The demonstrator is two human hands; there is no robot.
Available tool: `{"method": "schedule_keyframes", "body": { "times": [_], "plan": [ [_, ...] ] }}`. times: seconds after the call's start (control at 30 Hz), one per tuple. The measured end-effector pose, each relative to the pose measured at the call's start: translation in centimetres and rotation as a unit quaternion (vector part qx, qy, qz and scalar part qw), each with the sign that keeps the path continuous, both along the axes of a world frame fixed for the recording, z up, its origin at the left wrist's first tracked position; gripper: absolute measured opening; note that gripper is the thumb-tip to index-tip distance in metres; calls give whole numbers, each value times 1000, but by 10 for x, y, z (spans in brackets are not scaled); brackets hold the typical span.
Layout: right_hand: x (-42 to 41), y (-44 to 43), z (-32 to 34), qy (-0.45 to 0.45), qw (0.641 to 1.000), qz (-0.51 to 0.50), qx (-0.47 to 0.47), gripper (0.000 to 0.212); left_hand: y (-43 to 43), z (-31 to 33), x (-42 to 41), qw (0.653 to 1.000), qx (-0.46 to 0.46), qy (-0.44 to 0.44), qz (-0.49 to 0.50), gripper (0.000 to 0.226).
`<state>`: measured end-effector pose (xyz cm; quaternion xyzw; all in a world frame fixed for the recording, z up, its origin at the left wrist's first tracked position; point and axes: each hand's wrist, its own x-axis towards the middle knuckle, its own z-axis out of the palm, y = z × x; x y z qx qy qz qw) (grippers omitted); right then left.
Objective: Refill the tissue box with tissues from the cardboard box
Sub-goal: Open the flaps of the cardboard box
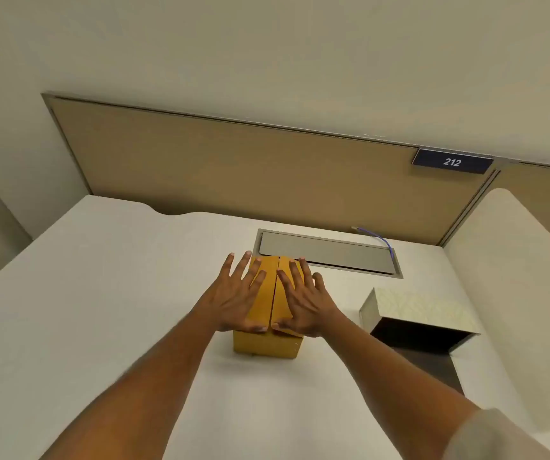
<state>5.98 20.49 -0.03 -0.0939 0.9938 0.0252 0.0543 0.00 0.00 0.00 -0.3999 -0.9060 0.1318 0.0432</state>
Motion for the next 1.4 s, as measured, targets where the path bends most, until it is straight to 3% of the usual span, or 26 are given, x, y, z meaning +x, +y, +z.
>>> {"method": "schedule_keyframes", "body": {
  "times": [0.23,0.37,0.53,0.6,0.73,1.0,1.17,1.27,1.4],
  "plan": [
    [8,-10,-28,12,998,55,2,105,3,-20,8,999,-30,-20,-4,110],
    [11,-8,-34,59,995,72,-19,79,2,-23,13,998,-32,-35,-34,85],
    [23,7,-30,111,987,116,-26,43,-10,-23,20,997,37,18,-59,45],
    [32,19,-32,138,985,102,-27,33,-23,-28,20,997,49,37,-53,39],
    [55,51,-44,171,983,27,-56,30,-49,-44,23,997,40,59,17,41],
    [78,77,-71,122,990,-4,-64,39,-56,-69,34,990,15,-34,134,59],
    [50,56,-39,230,963,-43,-135,37,0,-39,31,977,74,-32,197,57],
    [24,32,-17,263,955,-54,-130,28,35,-22,32,975,80,-27,204,62],
    [-29,16,-5,149,984,-84,-54,39,55,-31,28,981,54,-42,180,62]
  ]
}}
